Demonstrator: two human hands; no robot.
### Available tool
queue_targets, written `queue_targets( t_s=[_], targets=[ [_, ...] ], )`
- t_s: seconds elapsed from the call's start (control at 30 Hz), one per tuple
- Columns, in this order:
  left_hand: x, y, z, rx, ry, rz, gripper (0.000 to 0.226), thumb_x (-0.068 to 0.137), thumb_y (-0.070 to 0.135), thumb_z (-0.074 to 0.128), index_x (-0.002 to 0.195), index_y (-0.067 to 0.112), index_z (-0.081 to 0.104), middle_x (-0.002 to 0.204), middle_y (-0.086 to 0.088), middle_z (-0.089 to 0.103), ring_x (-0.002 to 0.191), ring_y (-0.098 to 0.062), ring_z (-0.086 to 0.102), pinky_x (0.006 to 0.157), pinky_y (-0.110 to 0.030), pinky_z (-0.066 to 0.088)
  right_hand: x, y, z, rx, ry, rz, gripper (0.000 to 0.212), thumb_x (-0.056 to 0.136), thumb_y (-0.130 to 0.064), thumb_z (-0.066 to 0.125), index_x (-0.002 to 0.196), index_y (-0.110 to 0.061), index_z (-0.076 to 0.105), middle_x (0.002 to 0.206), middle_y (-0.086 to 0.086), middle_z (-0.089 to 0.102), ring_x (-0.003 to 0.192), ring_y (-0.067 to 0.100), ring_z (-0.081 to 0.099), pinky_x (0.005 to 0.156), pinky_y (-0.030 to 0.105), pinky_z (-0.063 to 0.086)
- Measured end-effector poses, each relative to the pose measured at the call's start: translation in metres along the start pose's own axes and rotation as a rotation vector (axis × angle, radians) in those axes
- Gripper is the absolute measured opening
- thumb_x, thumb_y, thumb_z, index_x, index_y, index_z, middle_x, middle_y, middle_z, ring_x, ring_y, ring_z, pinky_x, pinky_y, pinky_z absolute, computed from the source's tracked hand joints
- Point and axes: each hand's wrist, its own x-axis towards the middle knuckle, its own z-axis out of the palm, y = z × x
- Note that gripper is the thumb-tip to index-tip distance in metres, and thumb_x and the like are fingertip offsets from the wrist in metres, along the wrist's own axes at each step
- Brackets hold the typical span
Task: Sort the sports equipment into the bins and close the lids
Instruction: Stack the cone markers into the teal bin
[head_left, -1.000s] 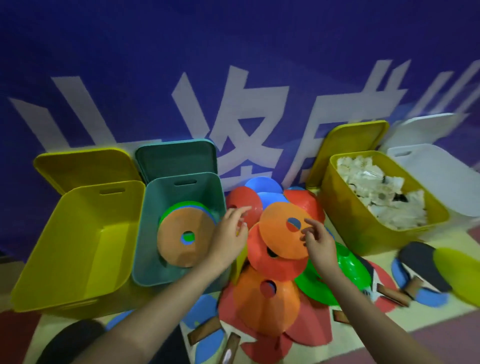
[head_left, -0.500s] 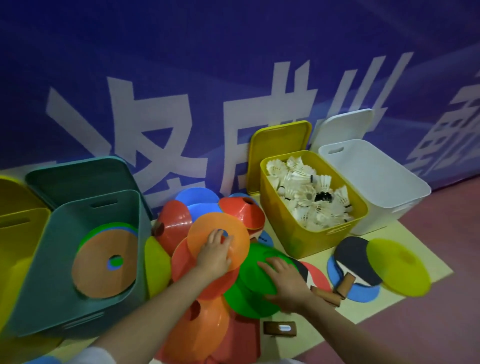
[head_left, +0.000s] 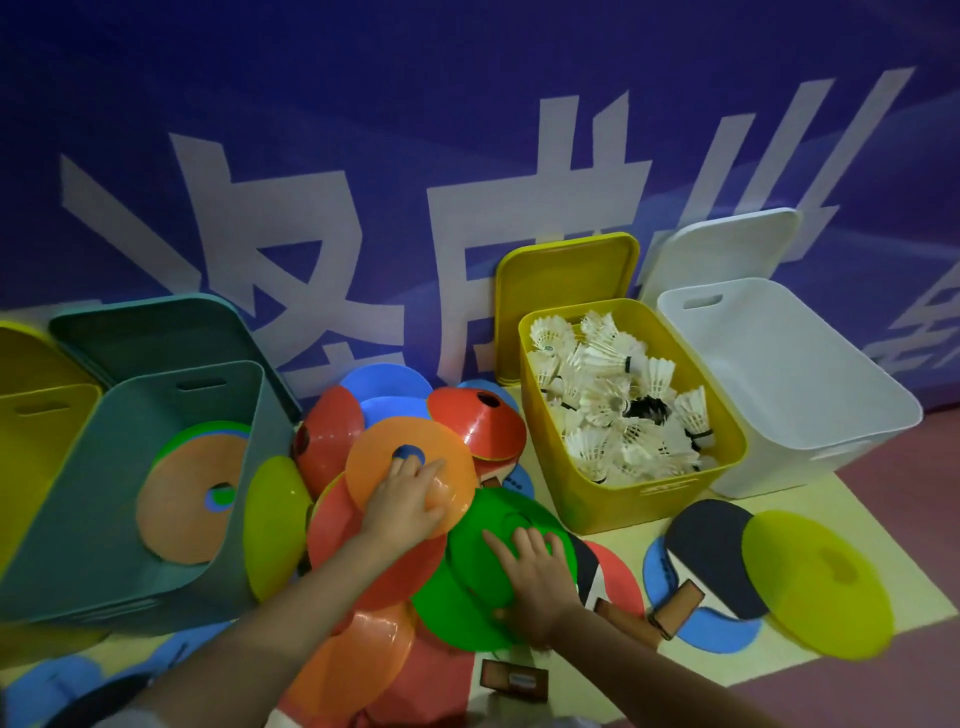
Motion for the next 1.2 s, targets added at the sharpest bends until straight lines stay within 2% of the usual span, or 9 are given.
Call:
queue_targets(
  t_s=[0.1,0.2,0.37,0.47,0.6,0.7,0.97,1.1,1.2],
  targets=[
    [-0.009,-0.001,-0.021,-0.106,0.069,-0.075,0.107,0.066,0.067,0.069,0.151,0.030,0.016,0.121,-0.001,0.036,0.121,-0.021,0.030,0.097,-0.034,0.041,-0.002,0.007,-0.006,0.016,-0.024,0.016,0.125,0.030,-0.082,0.068,0.138,-0.024,0.046,0.100,0.005,0.063,0.092,0.025,0.062,0.078,0.044,0.053],
    [-0.020,-0.005,-0.034,-0.057,0.115,-0.110,0.123,0.059,0.062,0.076,0.152,0.032,0.001,0.125,-0.004,0.032,0.124,-0.025,0.026,0.101,-0.038,0.038,-0.001,0.014,-0.013,0.036,-0.028,-0.006,0.124,0.029,-0.081,0.066,0.137,-0.023,0.050,0.098,0.006,0.064,0.091,0.026,0.064,0.073,0.043,0.056],
    [-0.038,-0.017,-0.041,-0.260,0.243,-0.148,0.099,0.062,0.053,0.049,0.151,0.033,0.011,0.134,-0.010,0.032,0.129,-0.029,0.029,0.106,-0.041,0.034,0.007,0.031,-0.036,0.100,0.124,-0.081,0.081,0.069,-0.060,0.047,0.140,-0.022,0.040,0.124,0.014,0.060,0.112,0.032,0.061,0.080,0.041,0.056],
    [-0.046,-0.025,-0.040,-0.517,0.396,-0.073,0.076,0.074,0.038,0.031,0.148,0.023,0.024,0.146,-0.010,0.032,0.133,-0.013,0.029,0.112,-0.025,0.024,0.016,0.040,-0.055,0.163,0.235,-0.071,0.060,0.083,-0.041,0.040,0.139,-0.021,0.041,0.132,0.012,0.056,0.113,0.031,0.060,0.075,0.038,0.058],
    [-0.046,-0.037,-0.048,-0.568,0.481,-0.118,0.050,0.094,0.026,0.031,0.143,0.016,0.039,0.141,-0.007,0.047,0.126,-0.015,0.045,0.101,-0.023,0.035,0.029,0.040,-0.078,0.331,0.394,0.017,0.044,0.096,-0.020,0.045,0.140,-0.018,0.044,0.138,0.004,0.050,0.110,0.027,0.060,0.080,0.039,0.054],
    [-0.042,-0.053,-0.060,-0.553,0.521,-0.213,0.037,0.101,0.026,0.036,0.135,0.018,0.049,0.110,-0.011,0.066,0.098,-0.030,0.063,0.076,-0.036,0.048,0.036,0.028,-0.097,0.409,0.554,0.031,0.034,0.096,-0.018,0.046,0.128,-0.014,0.056,0.119,0.006,0.063,0.090,0.027,0.067,0.065,0.037,0.054],
    [-0.050,-0.097,-0.098,-0.608,0.586,-0.267,0.055,0.099,0.017,0.046,0.149,0.032,0.026,0.128,-0.008,0.059,0.101,-0.027,0.061,0.083,-0.045,0.053,0.063,-0.002,-0.142,0.523,0.763,0.162,0.019,0.094,-0.018,0.055,0.109,-0.015,0.066,0.082,0.006,0.070,0.067,0.028,0.064,0.053,0.029,0.041],
    [-0.067,-0.131,-0.115,-0.631,0.599,-0.274,0.054,0.100,0.017,0.044,0.150,0.029,0.025,0.126,0.001,0.052,0.105,-0.016,0.053,0.083,-0.033,0.046,0.078,-0.013,-0.158,0.518,0.873,0.224,0.018,0.093,-0.015,0.055,0.107,-0.009,0.066,0.087,0.011,0.071,0.072,0.033,0.066,0.057,0.031,0.042],
    [-0.075,-0.169,-0.123,-0.636,0.640,-0.340,0.053,0.099,0.027,0.045,0.147,0.038,0.027,0.131,-0.007,0.055,0.111,-0.026,0.056,0.091,-0.042,0.049,0.094,-0.028,-0.178,0.639,0.901,0.325,0.024,0.097,-0.017,0.050,0.114,-0.007,0.063,0.098,0.015,0.070,0.086,0.035,0.065,0.064,0.032,0.039]
  ],
)
